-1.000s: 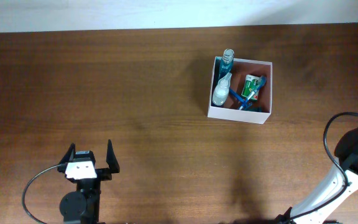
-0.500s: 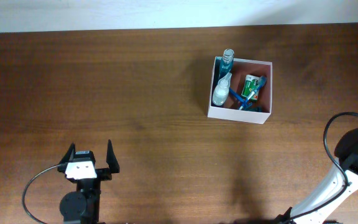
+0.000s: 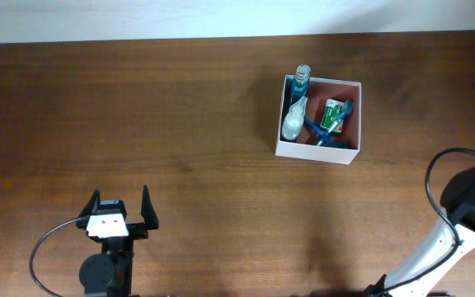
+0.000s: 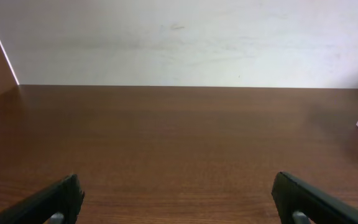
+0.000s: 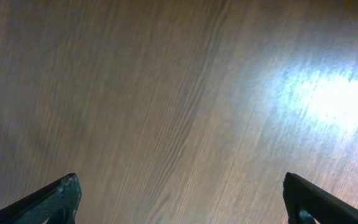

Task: Pack container

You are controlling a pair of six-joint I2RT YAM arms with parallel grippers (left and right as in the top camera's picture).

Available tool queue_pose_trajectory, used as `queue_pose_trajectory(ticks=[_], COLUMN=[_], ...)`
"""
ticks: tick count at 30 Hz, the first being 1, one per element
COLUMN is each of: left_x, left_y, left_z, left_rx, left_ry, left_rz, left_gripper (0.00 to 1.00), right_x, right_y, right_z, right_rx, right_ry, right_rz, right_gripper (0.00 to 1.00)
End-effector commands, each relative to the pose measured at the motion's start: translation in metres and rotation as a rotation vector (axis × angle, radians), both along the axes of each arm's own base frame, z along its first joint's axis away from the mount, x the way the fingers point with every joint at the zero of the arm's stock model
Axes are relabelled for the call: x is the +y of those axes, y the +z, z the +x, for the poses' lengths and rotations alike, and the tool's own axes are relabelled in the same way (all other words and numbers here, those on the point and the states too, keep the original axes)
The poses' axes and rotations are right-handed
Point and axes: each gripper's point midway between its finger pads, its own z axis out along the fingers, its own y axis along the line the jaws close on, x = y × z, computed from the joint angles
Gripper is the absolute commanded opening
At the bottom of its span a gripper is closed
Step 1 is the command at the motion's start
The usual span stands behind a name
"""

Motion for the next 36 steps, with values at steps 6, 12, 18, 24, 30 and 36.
queue_pose_trajectory(ticks=[6,12,18,24,30,36], left_x=[0.000,0.000,0.000,0.000,0.000,0.000], left_y=[-0.001,-0.001,-0.001,-0.001,-0.001,-0.001], left_z=[0.000,0.000,0.000,0.000,0.000,0.000], left_rx=[0.000,0.000,0.000,0.000,0.000,0.000], left_ry=[-0.004,-0.004,-0.004,-0.004,-0.004,-0.004], left_rz=[-0.014,-0.014,-0.015,-0.014,-0.014,-0.014], left_gripper=[1.00,0.99,1.00,0.99,0.99,0.99], right_x=[0.029,0.075,0.102,0.142,0.164,0.189], right_y=[0.095,0.170,0.219,0.282,0.305,0.326], right_z=[-0.010,-0.017,-0.018,0.034,0.042,-0.007], right_rx=[-0.101,-0.293,-0.440,-0.494,-0.596,-0.633], right_ry=[0.063,0.136,0.186,0.618,0.673,0.717], right_rz=[-0.219,-0.300,-0.383,-0.688,-0.719,-0.712], right_gripper=[0.99,0.99,0.99,0.99,0.99,0.99])
